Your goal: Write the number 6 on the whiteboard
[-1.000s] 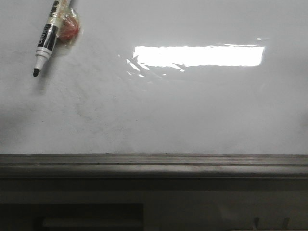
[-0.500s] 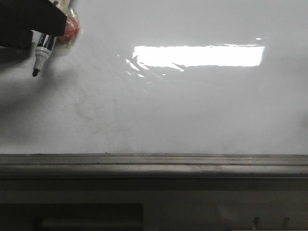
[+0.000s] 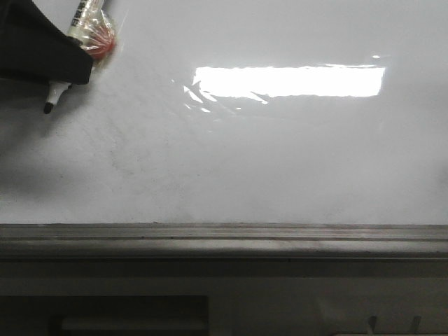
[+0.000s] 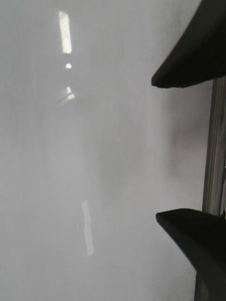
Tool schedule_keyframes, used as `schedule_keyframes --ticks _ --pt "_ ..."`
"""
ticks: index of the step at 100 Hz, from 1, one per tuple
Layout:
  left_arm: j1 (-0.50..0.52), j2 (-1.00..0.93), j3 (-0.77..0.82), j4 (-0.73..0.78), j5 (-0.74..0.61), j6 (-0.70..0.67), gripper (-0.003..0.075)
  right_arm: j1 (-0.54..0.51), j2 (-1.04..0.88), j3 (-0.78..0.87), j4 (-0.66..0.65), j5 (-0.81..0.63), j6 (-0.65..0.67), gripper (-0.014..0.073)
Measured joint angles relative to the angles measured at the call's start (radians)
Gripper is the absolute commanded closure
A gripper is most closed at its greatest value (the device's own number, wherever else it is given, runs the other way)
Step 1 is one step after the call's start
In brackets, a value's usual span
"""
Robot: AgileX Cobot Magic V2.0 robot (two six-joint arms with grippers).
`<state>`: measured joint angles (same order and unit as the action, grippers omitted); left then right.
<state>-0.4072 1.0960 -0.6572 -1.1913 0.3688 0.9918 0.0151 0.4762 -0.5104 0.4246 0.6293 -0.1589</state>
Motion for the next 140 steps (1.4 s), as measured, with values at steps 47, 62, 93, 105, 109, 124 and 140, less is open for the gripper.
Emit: schedule_keyframes --ticks 47,62,93,105,109,124,140 --pt "-0.018 -0.152 0.000 0.213 0.245 0.077 0.0741 0.065 0.197 -0.140 0.418 0.164 -0.404 0.0106" --pt "-0.094 -0.154 0.000 0.271 0.249 0.077 0.0741 0.126 0.377 -0.263 0.502 0.292 -0.511 0.0106" --pt "-0.233 -0.113 0.000 0.347 0.196 0.072 0.0741 0.322 0.674 -0.527 0.517 0.380 -0.535 0.0106" --pt "-0.238 -0.097 0.000 0.351 0.186 0.071 0.0741 0.355 0.763 -0.607 0.517 0.424 -0.535 0.0106" --pt "-0.238 -0.095 0.000 0.351 0.184 0.071 0.0741 0.364 0.792 -0.628 0.517 0.440 -0.535 0.0106" --pt "-0.238 -0.090 0.000 0.351 0.175 0.071 0.0741 0.399 0.874 -0.679 0.515 0.470 -0.535 0.0115" --pt "-0.238 -0.090 0.000 0.351 0.168 0.071 0.0741 0.449 0.938 -0.706 0.515 0.474 -0.537 0.0222"
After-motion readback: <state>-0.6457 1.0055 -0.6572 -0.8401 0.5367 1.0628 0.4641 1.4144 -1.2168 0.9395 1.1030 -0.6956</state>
